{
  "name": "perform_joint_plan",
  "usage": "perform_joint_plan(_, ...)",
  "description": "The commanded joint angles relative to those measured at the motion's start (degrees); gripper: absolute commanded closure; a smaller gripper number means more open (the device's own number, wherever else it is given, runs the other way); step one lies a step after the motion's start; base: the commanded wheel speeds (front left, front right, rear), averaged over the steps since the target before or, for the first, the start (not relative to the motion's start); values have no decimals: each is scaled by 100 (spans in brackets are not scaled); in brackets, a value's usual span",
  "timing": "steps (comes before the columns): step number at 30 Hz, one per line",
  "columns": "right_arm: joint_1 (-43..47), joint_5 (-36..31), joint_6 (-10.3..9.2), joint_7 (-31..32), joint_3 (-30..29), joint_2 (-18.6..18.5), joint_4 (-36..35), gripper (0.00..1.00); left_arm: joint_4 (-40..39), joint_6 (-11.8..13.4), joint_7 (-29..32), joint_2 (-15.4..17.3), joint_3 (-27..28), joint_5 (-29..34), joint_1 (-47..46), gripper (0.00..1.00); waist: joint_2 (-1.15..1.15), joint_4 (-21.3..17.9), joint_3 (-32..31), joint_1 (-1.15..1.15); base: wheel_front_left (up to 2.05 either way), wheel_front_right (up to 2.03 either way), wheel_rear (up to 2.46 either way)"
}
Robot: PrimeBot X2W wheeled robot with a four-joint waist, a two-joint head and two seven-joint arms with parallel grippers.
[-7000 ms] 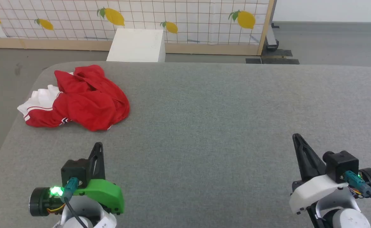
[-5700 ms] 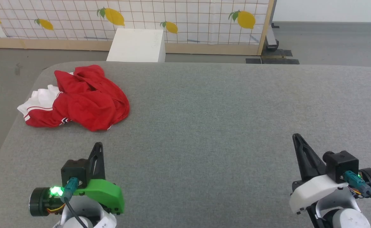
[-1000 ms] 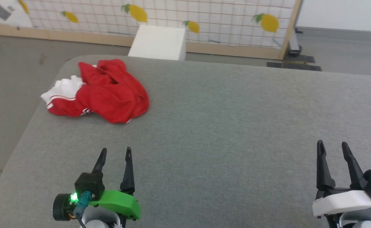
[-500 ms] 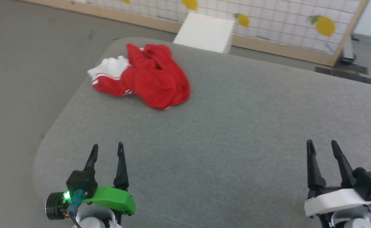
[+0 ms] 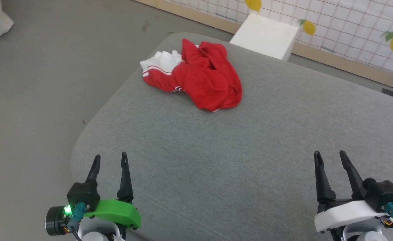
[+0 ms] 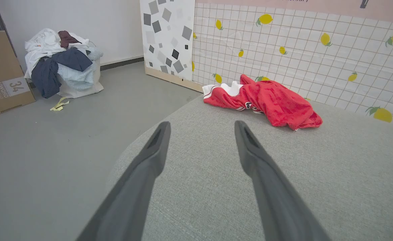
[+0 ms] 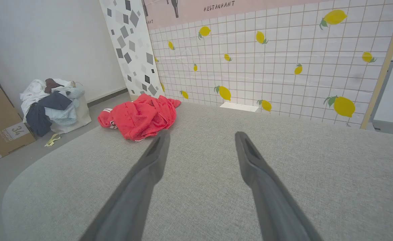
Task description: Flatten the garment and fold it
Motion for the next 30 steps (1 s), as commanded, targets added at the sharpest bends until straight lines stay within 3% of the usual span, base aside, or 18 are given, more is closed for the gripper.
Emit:
perform_joint_plan(1,-26,17,-9,-33,-4,2,17,0,-10,3,-25,-20,1,-35,46,0,0,109,-18,0,0,0,0)
perform_joint_plan(18,37,14,-9,-33,23,2,29,0,-46,12,-25,-24,-2,-73,70,0,0,150,25,0,0,0,0)
perform_joint_plan(30,-192,-191,-9,-15,128,2,-127,0,334,-356,-25,-9,127,-531,-1165,0,0,-115,477,0,0,0,0)
